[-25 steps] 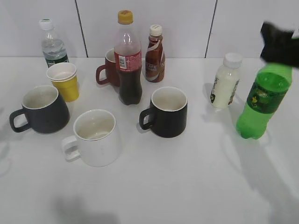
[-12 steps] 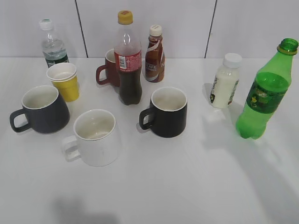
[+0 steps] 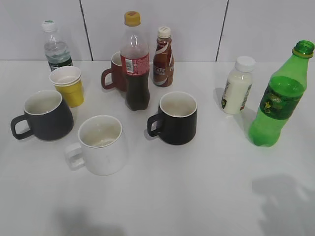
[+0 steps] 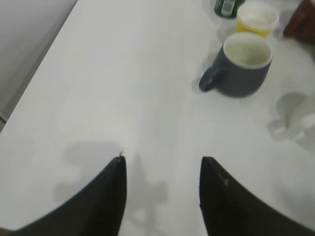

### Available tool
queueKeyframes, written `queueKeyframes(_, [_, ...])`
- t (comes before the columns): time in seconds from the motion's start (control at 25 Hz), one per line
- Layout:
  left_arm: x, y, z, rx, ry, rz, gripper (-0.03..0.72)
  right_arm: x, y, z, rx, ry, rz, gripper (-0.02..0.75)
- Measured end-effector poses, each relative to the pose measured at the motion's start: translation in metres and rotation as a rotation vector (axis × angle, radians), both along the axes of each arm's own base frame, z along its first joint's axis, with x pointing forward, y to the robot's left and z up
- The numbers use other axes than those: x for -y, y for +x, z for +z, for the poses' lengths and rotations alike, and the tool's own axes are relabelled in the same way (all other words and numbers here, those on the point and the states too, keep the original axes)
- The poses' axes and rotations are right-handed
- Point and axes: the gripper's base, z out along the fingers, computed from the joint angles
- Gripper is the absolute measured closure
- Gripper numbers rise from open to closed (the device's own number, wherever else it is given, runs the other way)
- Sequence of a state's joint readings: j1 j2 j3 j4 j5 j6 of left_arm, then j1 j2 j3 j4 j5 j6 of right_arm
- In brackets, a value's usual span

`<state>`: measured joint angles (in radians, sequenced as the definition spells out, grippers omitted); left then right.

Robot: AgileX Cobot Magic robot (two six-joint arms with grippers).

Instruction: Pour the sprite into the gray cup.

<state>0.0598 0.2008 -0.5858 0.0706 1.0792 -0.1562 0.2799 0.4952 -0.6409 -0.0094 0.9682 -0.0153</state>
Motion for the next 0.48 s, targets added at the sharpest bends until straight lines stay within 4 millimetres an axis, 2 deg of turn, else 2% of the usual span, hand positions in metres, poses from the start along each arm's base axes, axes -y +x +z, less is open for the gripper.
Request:
queueKeyframes(0.16, [0.002,-0.014,-0.006,-0.030,0.025,-0.035,0.314,0.012,-0.032,-0.024,-0.007,-0.008,-0.029,0.145])
queueKeyframes(0.28, [0.003,-0.014,-0.008,-0.029,0.022,-0.053,0.314,0.018,-0.051,-0.026,0.082,0.022,-0.038,0.145])
queueKeyframes(0.48, [0.006,-0.006,-0.011,0.024,0.027,-0.095,0.314,0.021,-0.063,-0.030,0.174,0.059,-0.044,0.145])
